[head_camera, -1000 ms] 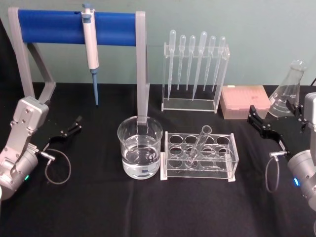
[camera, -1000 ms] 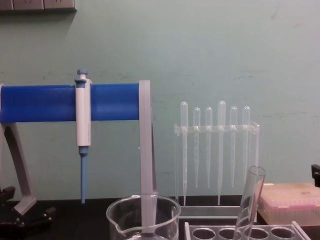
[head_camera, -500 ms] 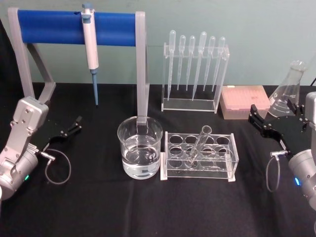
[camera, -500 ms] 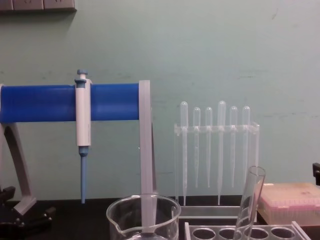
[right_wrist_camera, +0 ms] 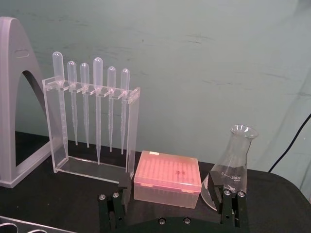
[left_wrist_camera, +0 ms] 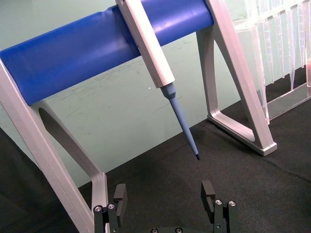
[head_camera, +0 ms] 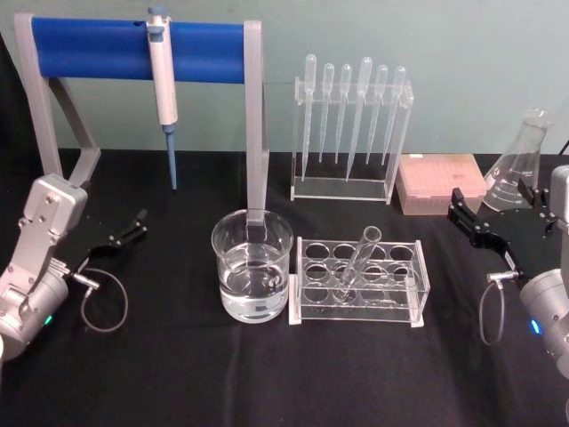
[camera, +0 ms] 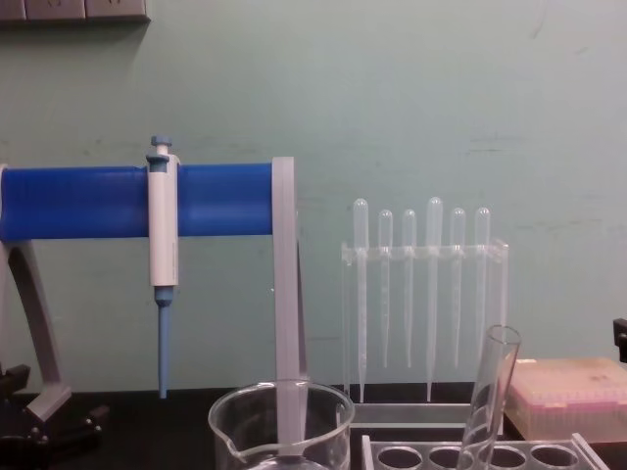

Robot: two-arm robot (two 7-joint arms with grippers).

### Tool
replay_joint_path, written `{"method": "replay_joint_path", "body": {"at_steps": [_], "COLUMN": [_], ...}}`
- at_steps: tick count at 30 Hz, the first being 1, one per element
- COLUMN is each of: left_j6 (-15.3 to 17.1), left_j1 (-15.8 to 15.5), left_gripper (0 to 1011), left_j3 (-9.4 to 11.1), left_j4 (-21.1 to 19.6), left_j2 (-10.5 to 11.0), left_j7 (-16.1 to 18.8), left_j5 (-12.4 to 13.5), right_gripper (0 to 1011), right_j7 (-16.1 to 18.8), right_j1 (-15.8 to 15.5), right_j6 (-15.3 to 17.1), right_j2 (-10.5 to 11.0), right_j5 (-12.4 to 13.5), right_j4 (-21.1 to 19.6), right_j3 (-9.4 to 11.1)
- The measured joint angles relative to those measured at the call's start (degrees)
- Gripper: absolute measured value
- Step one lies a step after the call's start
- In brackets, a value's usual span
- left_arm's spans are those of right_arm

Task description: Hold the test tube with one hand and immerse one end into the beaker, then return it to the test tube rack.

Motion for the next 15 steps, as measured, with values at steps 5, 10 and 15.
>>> {"method": "replay_joint_path", "body": {"at_steps": [5, 10, 15], "left_j6": [0.0, 0.0, 0.0], "left_j1": [0.0, 0.0, 0.0], "left_gripper": [1000, 1000, 1000], "left_j3": [0.0, 0.0, 0.0], "left_j4": [0.0, 0.0, 0.0], "left_j2": [0.0, 0.0, 0.0], "left_j7": [0.0, 0.0, 0.0], "left_j5": [0.0, 0.0, 0.0], "right_gripper": [1002, 1002, 1003], "right_j7": [0.0, 0.0, -0.1], "right_j1": [0.0, 0.0, 0.0], "right_j6": [0.0, 0.0, 0.0], "right_j2": [0.0, 0.0, 0.0], "right_j5": [0.0, 0.0, 0.0], "right_j4": [0.0, 0.0, 0.0], "right_j3": [0.0, 0.0, 0.0]}}
